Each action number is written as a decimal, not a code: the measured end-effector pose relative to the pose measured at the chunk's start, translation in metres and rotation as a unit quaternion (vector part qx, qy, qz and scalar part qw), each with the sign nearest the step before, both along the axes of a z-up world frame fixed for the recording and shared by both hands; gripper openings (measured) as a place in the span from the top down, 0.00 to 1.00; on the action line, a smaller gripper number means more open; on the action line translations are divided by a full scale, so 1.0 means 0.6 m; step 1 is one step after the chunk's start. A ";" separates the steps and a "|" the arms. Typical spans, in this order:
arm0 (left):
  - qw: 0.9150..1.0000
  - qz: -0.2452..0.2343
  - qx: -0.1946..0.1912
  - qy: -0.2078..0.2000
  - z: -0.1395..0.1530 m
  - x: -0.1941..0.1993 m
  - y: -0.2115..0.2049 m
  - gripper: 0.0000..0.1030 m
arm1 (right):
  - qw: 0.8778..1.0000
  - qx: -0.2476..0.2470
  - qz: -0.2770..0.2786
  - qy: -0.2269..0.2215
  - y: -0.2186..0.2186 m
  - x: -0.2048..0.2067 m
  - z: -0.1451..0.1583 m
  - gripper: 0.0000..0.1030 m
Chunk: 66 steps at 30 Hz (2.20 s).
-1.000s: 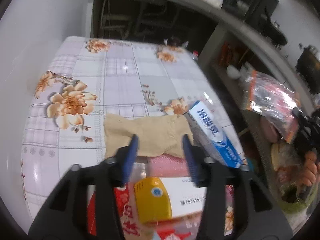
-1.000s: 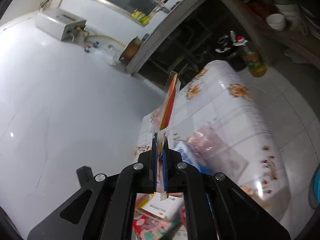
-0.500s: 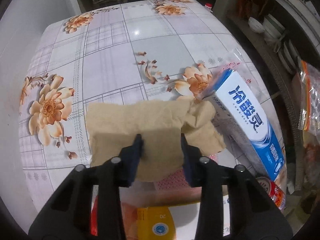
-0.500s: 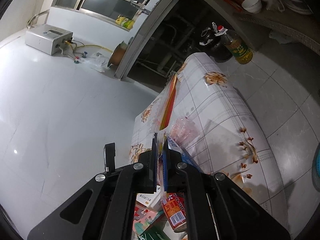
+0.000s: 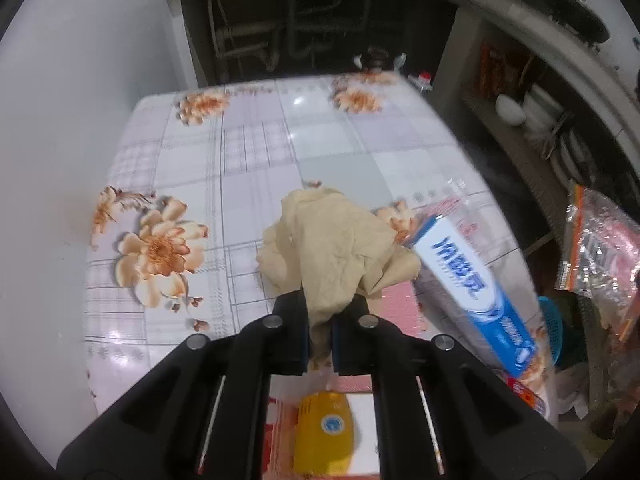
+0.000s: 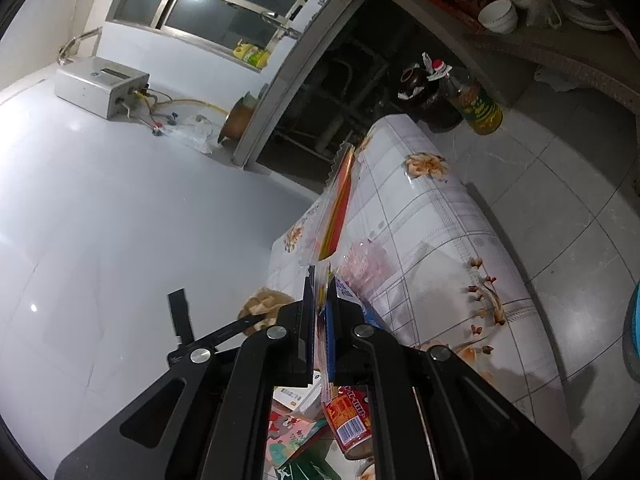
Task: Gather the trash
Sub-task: 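Carry the cloth and wrapper to the blue wastebasket and release both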
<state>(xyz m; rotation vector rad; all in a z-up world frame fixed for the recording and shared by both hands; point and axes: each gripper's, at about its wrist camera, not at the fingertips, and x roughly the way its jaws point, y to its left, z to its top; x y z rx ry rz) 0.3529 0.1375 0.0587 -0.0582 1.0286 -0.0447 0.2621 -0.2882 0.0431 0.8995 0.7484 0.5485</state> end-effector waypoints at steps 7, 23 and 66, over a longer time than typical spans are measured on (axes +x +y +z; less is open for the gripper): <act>0.997 -0.054 -0.008 -0.052 0.081 -0.076 -0.071 0.94 | 0.999 0.015 -0.036 -0.011 -0.051 -0.060 0.003 0.95; 0.953 -0.293 -0.058 -0.047 0.088 -0.161 -0.478 0.94 | 0.976 0.045 -0.206 0.055 -0.267 -0.272 -0.109 0.95; 0.918 -0.358 -0.026 0.169 -0.317 -0.110 -0.978 0.55 | 0.885 -0.023 -0.351 0.305 -0.447 -0.297 -0.507 0.72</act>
